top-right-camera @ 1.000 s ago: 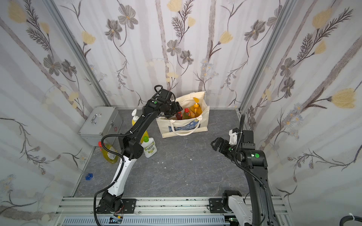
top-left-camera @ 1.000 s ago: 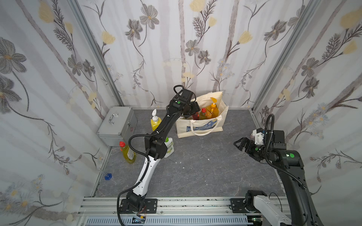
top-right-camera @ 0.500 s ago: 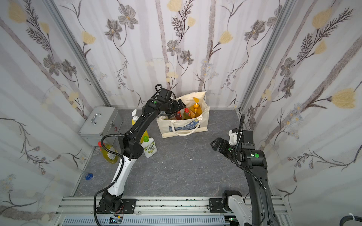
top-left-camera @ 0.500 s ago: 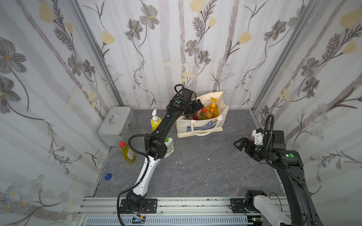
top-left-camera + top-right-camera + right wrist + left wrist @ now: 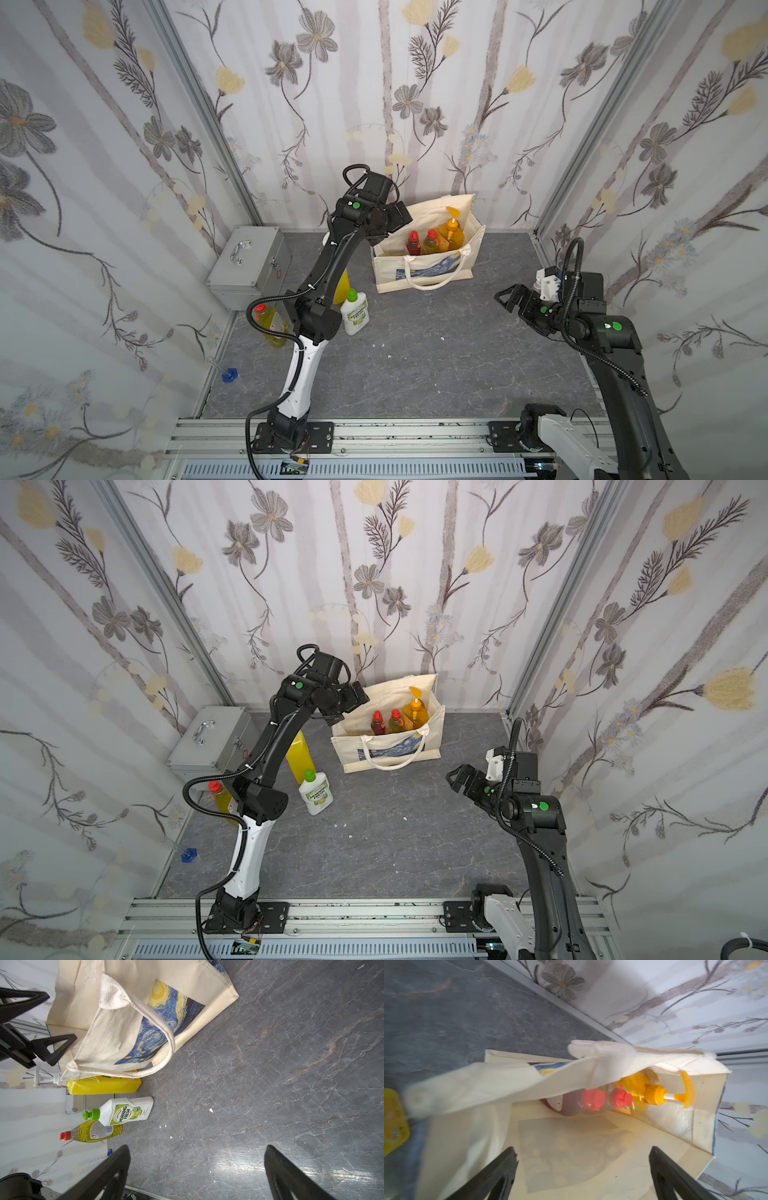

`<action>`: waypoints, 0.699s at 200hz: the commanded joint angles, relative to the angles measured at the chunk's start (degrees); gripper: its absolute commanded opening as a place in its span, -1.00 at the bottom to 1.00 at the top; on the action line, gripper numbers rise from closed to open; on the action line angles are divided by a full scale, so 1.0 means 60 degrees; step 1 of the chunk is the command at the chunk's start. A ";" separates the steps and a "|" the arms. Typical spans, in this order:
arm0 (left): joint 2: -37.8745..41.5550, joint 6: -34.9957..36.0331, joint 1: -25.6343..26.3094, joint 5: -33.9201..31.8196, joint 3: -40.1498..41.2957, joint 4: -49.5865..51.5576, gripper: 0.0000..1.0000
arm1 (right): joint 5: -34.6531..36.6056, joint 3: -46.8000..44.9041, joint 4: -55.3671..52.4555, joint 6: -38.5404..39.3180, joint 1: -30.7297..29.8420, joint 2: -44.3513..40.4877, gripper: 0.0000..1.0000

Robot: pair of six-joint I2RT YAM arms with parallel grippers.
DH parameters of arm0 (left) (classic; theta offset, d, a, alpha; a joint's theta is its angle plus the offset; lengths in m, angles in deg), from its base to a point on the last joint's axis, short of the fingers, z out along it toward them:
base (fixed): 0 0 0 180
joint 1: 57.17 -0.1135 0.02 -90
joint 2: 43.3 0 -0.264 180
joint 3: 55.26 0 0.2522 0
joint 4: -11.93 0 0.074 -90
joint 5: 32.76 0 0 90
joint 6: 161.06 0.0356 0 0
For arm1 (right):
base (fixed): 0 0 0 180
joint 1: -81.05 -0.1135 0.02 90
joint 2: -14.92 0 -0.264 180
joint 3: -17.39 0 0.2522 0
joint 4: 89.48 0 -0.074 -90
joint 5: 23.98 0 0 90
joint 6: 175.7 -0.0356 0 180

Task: Pack dish soap into the shopping bag
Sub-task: Place the bottle of dish soap in the shopping bag.

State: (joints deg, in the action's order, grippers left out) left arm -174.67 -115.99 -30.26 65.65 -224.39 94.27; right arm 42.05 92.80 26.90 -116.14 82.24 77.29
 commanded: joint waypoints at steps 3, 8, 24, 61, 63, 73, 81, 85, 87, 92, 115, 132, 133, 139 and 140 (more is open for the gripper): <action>0.0337 0.0569 -0.0113 -0.0503 0.0225 0.1233 1.00 | -0.0167 0.0174 0.0771 -0.0303 -0.0048 0.0214 0.99; 0.0381 0.0625 -0.0142 -0.0409 0.0277 0.1198 1.00 | -0.0131 0.0195 0.0820 -0.0348 -0.0050 0.0232 0.99; 0.0527 0.0816 -0.0194 -0.0047 0.0313 0.0870 1.00 | -0.0021 0.0228 0.0993 -0.0465 -0.0130 0.0255 1.00; 0.0812 0.0676 -0.0264 0.1207 0.0297 -0.0511 1.00 | 0.0138 0.0243 0.1331 -0.0761 -0.0350 0.0226 1.00; 0.0826 0.0640 -0.0274 0.1258 0.0291 -0.0552 1.00 | 0.0152 0.0243 0.1340 -0.0777 -0.0368 0.0225 1.00; 0.0885 0.0512 -0.0316 0.1530 0.0290 -0.0754 1.00 | 0.0249 0.0256 0.1367 -0.0829 -0.0452 0.0218 0.99; 0.0974 0.0437 -0.0340 0.1648 0.0277 -0.0837 1.00 | 0.0273 0.0272 0.1435 -0.0885 -0.0516 0.0200 0.99; 0.1023 0.0428 -0.0339 0.1671 0.0283 -0.0867 1.00 | 0.0295 0.0285 0.1468 -0.0909 -0.0554 0.0201 0.99; 0.1047 0.0427 -0.0347 0.1682 0.0284 -0.0879 1.00 | 0.0316 0.0294 0.1477 -0.0924 -0.0580 0.0190 0.99; 0.1124 0.0427 -0.0366 0.1682 0.0284 -0.0883 1.00 | 0.0358 0.0321 0.1516 -0.0959 -0.0626 0.0194 0.99; 0.1566 0.0516 -0.0549 0.1515 0.0284 -0.0590 1.00 | 0.0652 0.0404 0.1696 -0.1128 -0.0884 0.0150 0.99; 0.2016 0.0720 -0.0744 0.1288 0.0276 -0.0190 1.00 | 0.0837 0.0405 0.1885 -0.1250 -0.1107 0.0123 0.99; 0.2038 0.0735 -0.0748 0.1270 0.0290 -0.0163 1.00 | 0.0848 0.0405 0.1890 -0.1246 -0.1121 0.0123 0.99; 0.2234 0.0870 -0.0786 0.1109 0.0290 -0.0018 1.00 | 0.0910 0.0404 0.1945 -0.1287 -0.1198 0.0150 1.00; 0.2265 0.0898 -0.0790 0.1085 0.0290 0.0018 1.00 | 0.0921 0.0404 0.1949 -0.1286 -0.1211 0.0144 1.00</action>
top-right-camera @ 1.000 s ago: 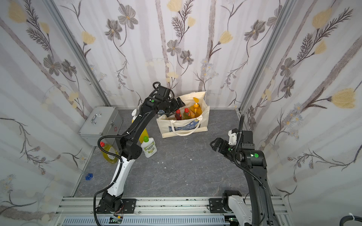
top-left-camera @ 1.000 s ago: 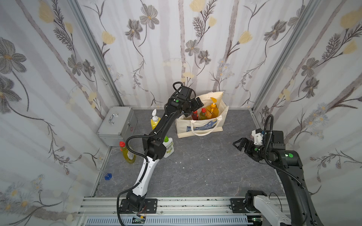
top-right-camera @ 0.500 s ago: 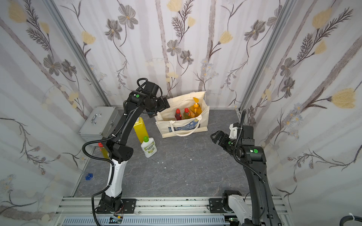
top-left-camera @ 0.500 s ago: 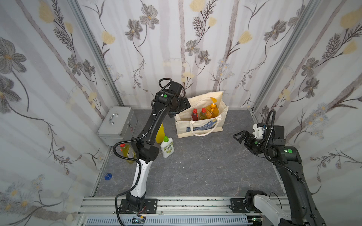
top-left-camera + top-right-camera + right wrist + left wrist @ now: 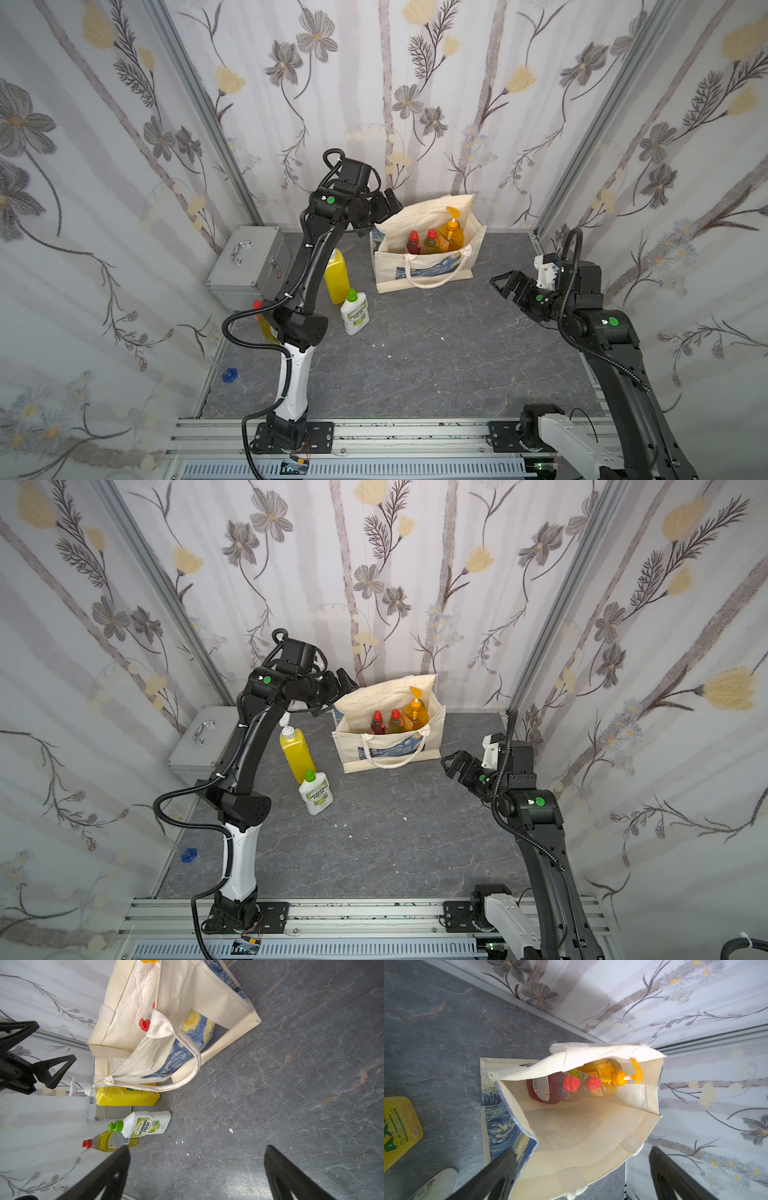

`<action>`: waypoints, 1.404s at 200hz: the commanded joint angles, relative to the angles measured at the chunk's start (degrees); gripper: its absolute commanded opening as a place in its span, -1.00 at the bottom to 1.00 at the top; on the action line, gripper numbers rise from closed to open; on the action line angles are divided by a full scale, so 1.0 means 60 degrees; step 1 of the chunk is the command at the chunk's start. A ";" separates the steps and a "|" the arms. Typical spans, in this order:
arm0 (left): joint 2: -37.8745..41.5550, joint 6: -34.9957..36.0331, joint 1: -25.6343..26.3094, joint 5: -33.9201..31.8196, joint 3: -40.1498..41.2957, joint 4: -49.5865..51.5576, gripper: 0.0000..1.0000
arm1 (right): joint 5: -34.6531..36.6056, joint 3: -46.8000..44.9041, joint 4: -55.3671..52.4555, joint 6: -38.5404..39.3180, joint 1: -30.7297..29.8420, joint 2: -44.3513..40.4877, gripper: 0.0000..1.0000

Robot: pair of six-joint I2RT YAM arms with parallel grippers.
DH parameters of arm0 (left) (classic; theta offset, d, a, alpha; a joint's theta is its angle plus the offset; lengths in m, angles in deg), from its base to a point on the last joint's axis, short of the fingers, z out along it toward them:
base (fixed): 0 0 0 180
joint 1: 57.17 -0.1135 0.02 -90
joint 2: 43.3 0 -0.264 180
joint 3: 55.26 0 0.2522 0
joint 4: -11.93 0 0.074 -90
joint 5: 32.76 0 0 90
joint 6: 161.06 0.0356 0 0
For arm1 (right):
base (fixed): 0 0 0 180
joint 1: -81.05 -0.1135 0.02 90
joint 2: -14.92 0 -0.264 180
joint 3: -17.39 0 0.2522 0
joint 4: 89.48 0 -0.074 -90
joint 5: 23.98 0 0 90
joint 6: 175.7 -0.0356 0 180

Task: Pack dish soap into the shopping bag
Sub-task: Place the bottle of dish soap in the shopping bag, then pick up the bottle of dish soap at the center of the board.

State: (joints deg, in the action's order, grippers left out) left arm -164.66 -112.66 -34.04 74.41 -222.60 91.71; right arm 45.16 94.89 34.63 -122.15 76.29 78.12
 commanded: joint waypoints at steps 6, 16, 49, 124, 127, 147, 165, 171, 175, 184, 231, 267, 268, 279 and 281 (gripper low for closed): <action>0.0785 0.0472 -0.0191 -0.0514 -0.0009 0.0600 1.00 | 0.0464 0.0040 0.0725 -0.0303 -0.0306 0.0022 1.00; 0.1045 0.0664 -0.0244 -0.0724 -0.0009 0.0921 1.00 | 0.0506 0.0012 0.0877 -0.0327 -0.0439 0.0042 1.00; 0.1839 0.1366 -0.0415 -0.1596 0.0069 0.2298 1.00 | 0.0094 0.0079 0.1497 -0.0519 -0.0737 0.0293 1.00; 0.5817 0.0889 -0.1186 -0.3287 0.5631 0.1311 1.00 | -0.0199 -0.0698 0.3008 -0.1743 -0.1104 0.0170 1.00; 0.6024 0.0841 -0.1259 -0.3239 0.5956 0.1171 1.00 | -0.0168 -0.0748 0.3037 -0.1767 -0.1100 0.0132 1.00; 0.7292 0.0727 -0.1464 -0.2937 0.8086 0.0159 1.00 | 0.0172 -0.0890 0.3013 -0.1755 -0.1112 -0.0090 0.99; 0.8119 0.0835 -0.1534 -0.2829 0.9433 -0.0514 1.00 | 0.0468 -0.0638 0.2589 -0.1470 -0.1111 -0.0192 1.00; 0.8156 0.0743 -0.1543 -0.2898 0.9653 -0.0526 1.00 | 0.0508 -0.0546 0.2428 -0.1387 -0.1112 -0.0229 1.00; 0.8156 0.0704 -0.1553 -0.2937 0.9755 -0.0488 1.00 | 0.0515 -0.0499 0.2341 -0.1329 -0.1112 -0.0235 1.00; 0.8436 0.0687 -0.1544 -0.2981 0.9960 -0.0430 1.00 | 0.0503 -0.0437 0.2223 -0.1219 -0.1110 -0.0304 1.00; 0.9357 0.0225 -0.1546 -0.4207 1.1600 -0.0889 1.00 | 0.0348 -0.0829 0.2508 -0.0809 -0.1105 -0.0739 1.00; 0.9104 0.0203 -0.1462 -0.4502 1.1421 -0.0392 1.00 | 0.0318 -0.0896 0.2438 -0.0220 -0.1112 -0.0971 1.00; 0.9099 0.0214 -0.1465 -0.4517 1.1419 -0.0388 1.00 | 0.0308 -0.0897 0.2430 -0.0200 -0.1112 -0.0970 1.00; 0.8988 0.0255 -0.1373 -0.4813 1.1285 -0.0177 1.00 | 0.0269 -0.0926 0.2320 -0.0074 -0.1105 -0.1036 1.00; 0.8965 0.0255 -0.1368 -0.4851 1.1263 -0.0115 1.00 | 0.0269 -0.0938 0.2301 -0.0055 -0.1106 -0.1047 1.00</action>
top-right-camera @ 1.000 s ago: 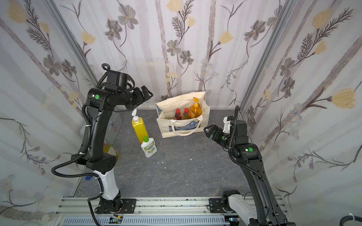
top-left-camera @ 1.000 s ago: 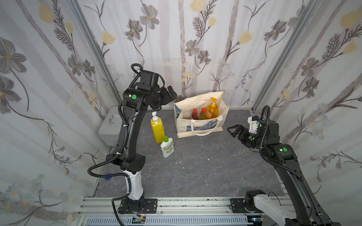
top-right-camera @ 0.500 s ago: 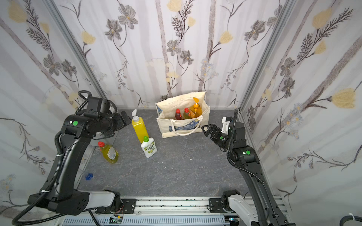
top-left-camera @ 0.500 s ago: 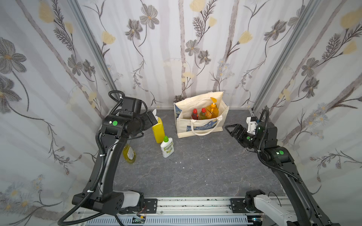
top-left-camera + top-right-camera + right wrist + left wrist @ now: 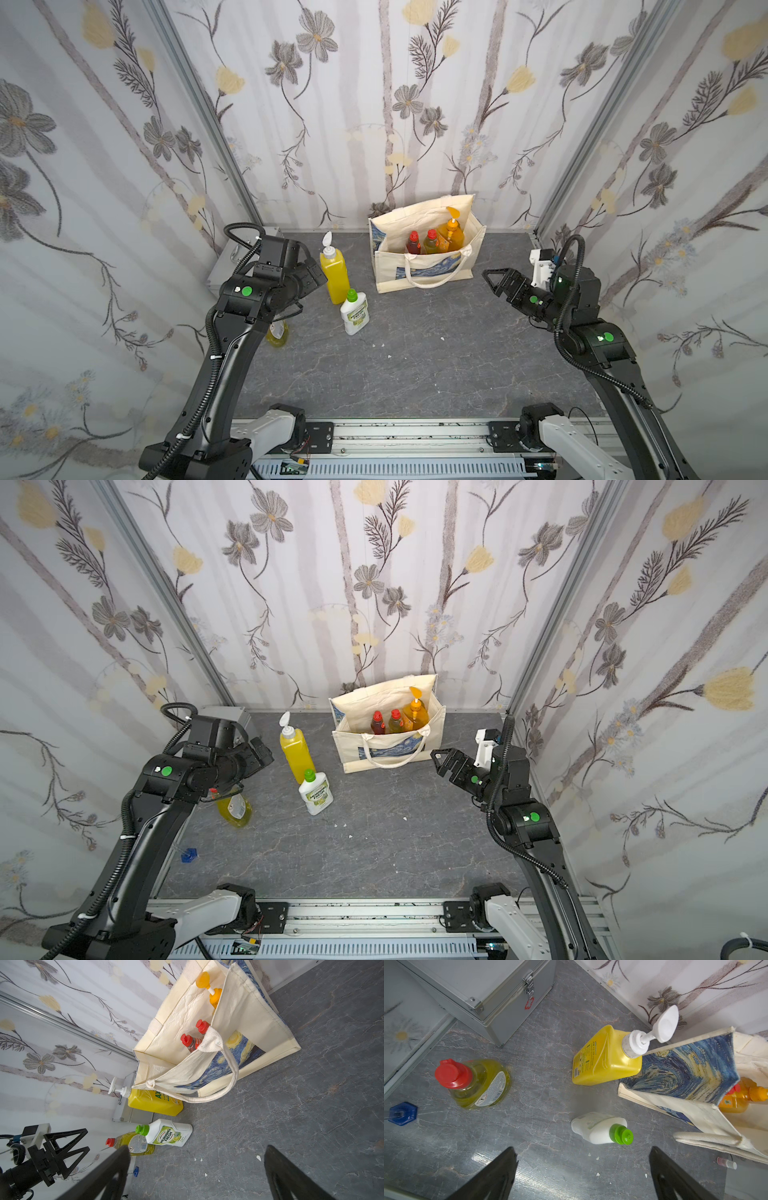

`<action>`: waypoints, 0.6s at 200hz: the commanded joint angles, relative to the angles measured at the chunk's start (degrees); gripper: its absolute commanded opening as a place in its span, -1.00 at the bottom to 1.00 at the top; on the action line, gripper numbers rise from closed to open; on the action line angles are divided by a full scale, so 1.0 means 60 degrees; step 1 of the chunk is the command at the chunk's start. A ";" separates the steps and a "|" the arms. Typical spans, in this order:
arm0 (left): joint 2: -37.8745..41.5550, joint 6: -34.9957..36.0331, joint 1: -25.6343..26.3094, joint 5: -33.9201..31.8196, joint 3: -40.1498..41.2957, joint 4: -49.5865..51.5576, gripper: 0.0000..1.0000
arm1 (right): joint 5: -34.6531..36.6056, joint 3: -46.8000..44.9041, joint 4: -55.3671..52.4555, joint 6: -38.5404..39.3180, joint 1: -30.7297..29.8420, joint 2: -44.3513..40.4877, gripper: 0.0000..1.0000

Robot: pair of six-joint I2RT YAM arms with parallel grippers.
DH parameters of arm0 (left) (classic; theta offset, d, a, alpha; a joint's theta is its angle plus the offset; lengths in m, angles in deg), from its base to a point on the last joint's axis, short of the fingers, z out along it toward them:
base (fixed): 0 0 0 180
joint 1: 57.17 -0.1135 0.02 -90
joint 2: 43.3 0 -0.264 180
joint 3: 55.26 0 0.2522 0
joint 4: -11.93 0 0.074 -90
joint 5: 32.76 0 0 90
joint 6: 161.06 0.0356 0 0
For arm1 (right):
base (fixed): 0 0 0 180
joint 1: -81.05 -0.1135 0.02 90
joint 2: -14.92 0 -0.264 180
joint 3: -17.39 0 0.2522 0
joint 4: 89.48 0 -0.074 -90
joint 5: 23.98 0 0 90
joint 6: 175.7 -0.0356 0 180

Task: Pack dish soap into the shopping bag
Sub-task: Pick up the bottle of dish soap at the center of the board.

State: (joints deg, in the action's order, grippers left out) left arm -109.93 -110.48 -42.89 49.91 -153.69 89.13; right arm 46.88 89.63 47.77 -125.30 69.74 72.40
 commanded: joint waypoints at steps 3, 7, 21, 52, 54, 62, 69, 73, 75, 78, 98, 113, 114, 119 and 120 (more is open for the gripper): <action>-0.0199 -0.0123 0.0120 -0.0837 -0.0242 0.0368 1.00 | -0.0019 -0.0071 0.0071 0.0488 -0.0017 -0.0111 1.00; -0.0237 -0.0124 0.0124 -0.0869 -0.0281 0.0450 1.00 | -0.0019 -0.0089 0.0034 0.0519 -0.0019 -0.0149 1.00; -0.0435 -0.0195 0.0165 -0.0884 -0.0374 0.0607 1.00 | -0.0075 -0.0210 -0.0046 0.0528 -0.0009 -0.0270 0.99; -0.0743 -0.0192 0.0524 -0.0891 -0.0341 0.0375 1.00 | -0.0231 -0.0792 0.0217 0.0447 -0.0019 -0.0551 0.99; -0.0763 -0.0185 0.0539 -0.0910 -0.0320 0.0345 1.00 | -0.0226 -0.0821 0.0232 0.0447 -0.0019 -0.0543 0.99; -0.0824 -0.0210 0.0613 -0.0992 -0.0286 0.0311 1.00 | -0.0211 -0.0918 0.0287 0.0473 -0.0015 -0.0528 1.00; -0.0868 -0.0252 0.0650 -0.1032 -0.0274 0.0281 1.00 | -0.0223 -0.0938 0.0298 0.0461 -0.0019 -0.0492 0.99; -0.0890 -0.0262 0.0673 -0.1021 -0.0260 0.0268 1.00 | -0.0233 -0.0942 0.0292 0.0415 -0.0019 -0.0463 1.00; -0.0891 -0.0269 0.0683 -0.1034 -0.0252 0.0256 1.00 | -0.0248 -0.0924 0.0291 0.0406 -0.0012 -0.0448 1.00; -0.0890 -0.0274 0.0714 -0.1043 -0.0246 0.0241 1.00 | -0.0256 -0.0909 0.0280 0.0365 -0.0011 -0.0428 1.00; -0.0994 -0.0326 0.0880 -0.1387 -0.0234 0.0198 1.00 | -0.0337 -0.0894 0.0387 0.0137 -0.0019 -0.0391 1.00; -0.1249 -0.0465 0.0959 -0.1791 -0.0303 0.0395 1.00 | -0.0374 -0.0979 0.0621 0.0097 -0.0009 -0.0360 1.00; -0.1261 -0.0478 0.0959 -0.1801 -0.0296 0.0411 1.00 | -0.0372 -0.0983 0.0632 0.0096 -0.0007 -0.0348 1.00; -0.1293 -0.0526 0.0959 -0.1839 -0.0281 0.0427 1.00 | -0.0392 -0.0979 0.0642 0.0110 -0.0018 -0.0299 0.99; -0.1297 -0.0531 0.0967 -0.1839 -0.0270 0.0427 1.00 | -0.0388 -0.0976 0.0643 0.0117 -0.0018 -0.0288 0.99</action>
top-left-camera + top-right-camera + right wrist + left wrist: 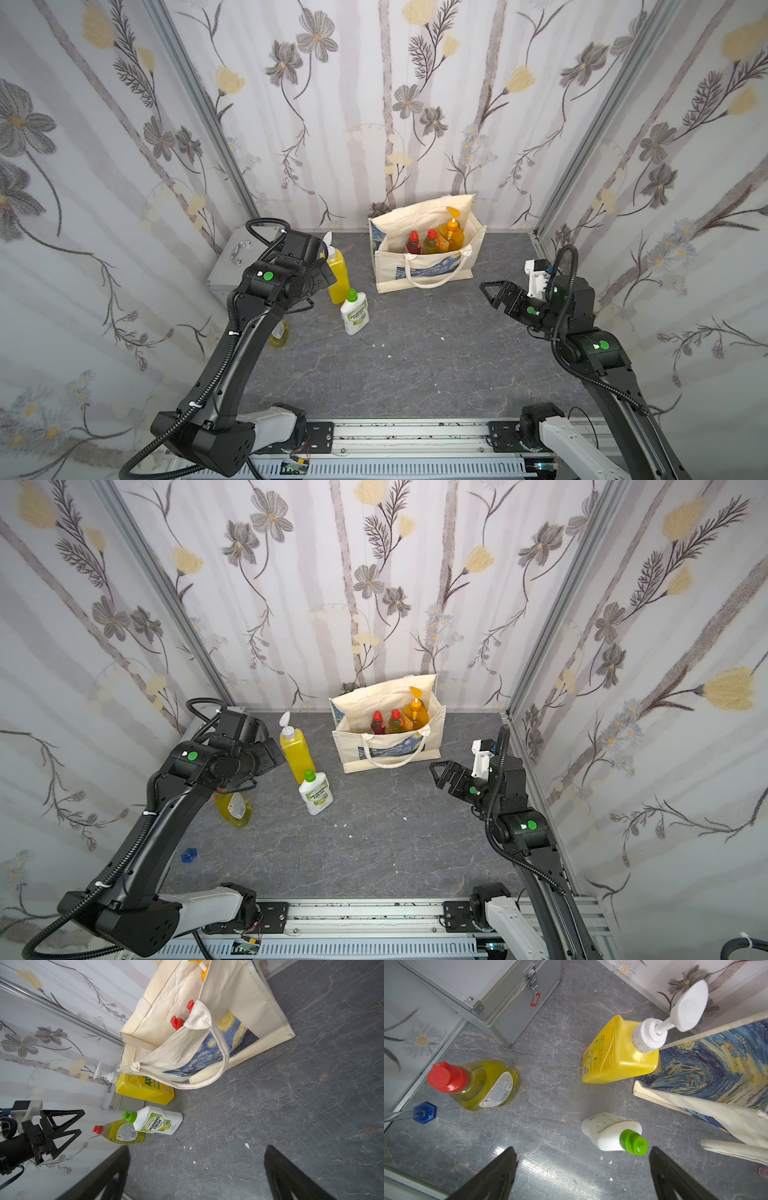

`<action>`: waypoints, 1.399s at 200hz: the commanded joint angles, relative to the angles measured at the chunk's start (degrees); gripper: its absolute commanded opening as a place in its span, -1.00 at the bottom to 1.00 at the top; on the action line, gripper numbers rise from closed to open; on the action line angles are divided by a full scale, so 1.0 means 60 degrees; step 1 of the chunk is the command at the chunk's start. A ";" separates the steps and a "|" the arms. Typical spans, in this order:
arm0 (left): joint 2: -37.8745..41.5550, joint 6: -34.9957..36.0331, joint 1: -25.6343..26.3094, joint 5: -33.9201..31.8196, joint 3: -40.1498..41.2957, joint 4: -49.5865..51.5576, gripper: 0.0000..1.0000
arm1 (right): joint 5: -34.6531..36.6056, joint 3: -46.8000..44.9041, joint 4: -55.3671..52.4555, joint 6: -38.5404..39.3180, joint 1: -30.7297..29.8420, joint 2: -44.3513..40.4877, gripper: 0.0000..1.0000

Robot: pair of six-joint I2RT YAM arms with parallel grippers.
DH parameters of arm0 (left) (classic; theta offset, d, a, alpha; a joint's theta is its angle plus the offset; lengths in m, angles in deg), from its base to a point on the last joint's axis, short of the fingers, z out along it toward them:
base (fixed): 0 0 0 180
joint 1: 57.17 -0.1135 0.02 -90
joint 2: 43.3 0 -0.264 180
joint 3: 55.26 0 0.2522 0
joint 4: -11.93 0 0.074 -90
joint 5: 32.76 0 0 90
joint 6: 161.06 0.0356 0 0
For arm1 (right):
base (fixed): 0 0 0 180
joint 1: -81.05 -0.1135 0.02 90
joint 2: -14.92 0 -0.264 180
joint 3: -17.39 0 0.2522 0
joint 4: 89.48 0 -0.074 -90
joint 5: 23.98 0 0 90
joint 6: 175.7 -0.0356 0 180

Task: Pack dish soap into the shopping bag
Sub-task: Pick up the bottle of dish soap at the center of the board.

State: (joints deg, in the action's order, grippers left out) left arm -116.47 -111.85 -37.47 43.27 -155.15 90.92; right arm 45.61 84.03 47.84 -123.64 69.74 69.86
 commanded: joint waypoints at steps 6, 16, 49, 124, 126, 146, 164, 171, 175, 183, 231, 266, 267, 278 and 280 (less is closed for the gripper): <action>-0.0252 -0.0365 0.0092 -0.0759 0.0025 0.0114 1.00 | -0.0174 0.0007 0.0606 -0.0129 -0.0019 0.0219 1.00; -0.0367 -0.0475 0.0177 -0.0889 0.0092 0.0086 1.00 | -0.0196 0.0088 0.0546 -0.0109 -0.0019 0.0322 0.99; -0.1128 -0.0500 0.0341 -0.1128 -0.0087 -0.0356 1.00 | -0.0329 -0.0169 0.0764 -0.0122 -0.0018 0.0355 1.00; -0.2816 -0.0504 0.0729 -0.1349 -0.1785 -0.0603 1.00 | -0.0449 -0.0274 0.0500 0.0281 0.0041 0.0427 0.99; -0.2841 -0.0498 0.0730 -0.1348 -0.1835 -0.0574 1.00 | -0.0447 -0.0274 0.0489 0.0275 0.0040 0.0425 1.00; -0.2752 -0.0476 0.0751 -0.1452 -0.2309 -0.0335 1.00 | -0.0480 -0.0301 0.0497 0.0314 0.0047 0.0365 1.00; -0.2494 -0.0222 0.0718 -0.1183 -0.2777 -0.0174 1.00 | -0.0536 -0.0318 0.0500 0.0423 0.0076 0.0369 1.00; -0.2500 -0.0170 0.0685 -0.1031 -0.3104 0.0085 1.00 | -0.0554 -0.0310 0.0511 0.0463 0.0086 0.0377 1.00; -0.2522 -0.0173 0.0671 -0.0963 -0.3336 0.0288 1.00 | -0.0554 -0.0317 0.0513 0.0487 0.0095 0.0380 1.00; -0.2605 -0.0153 0.0631 -0.0817 -0.3779 0.0691 1.00 | -0.0554 -0.0339 0.0529 0.0535 0.0099 0.0372 1.00; -0.2576 0.0498 0.0684 -0.0118 -0.4286 0.0811 1.00 | -0.0629 -0.0680 0.0897 0.0493 0.0085 0.0304 1.00; -0.2652 0.1192 0.0840 -0.0269 -0.3996 0.0128 1.00 | -0.0669 -0.0679 0.0881 0.0494 0.0026 0.0281 1.00; -0.2648 0.1212 0.0844 -0.0281 -0.3998 0.0114 1.00 | -0.0671 -0.0681 0.0881 0.0493 0.0025 0.0272 1.00; -0.2756 0.1475 0.0852 -0.0287 -0.3957 -0.0062 1.00 | -0.0681 -0.0676 0.0869 0.0489 0.0010 0.0248 1.00; -0.2782 0.1524 0.0859 -0.0291 -0.3960 -0.0083 1.00 | -0.0685 -0.0682 0.0874 0.0491 0.0010 0.0241 1.00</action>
State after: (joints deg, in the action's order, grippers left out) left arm -132.40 -106.92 -32.49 42.17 -179.35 93.83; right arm 42.40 79.97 50.13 -120.99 70.00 71.52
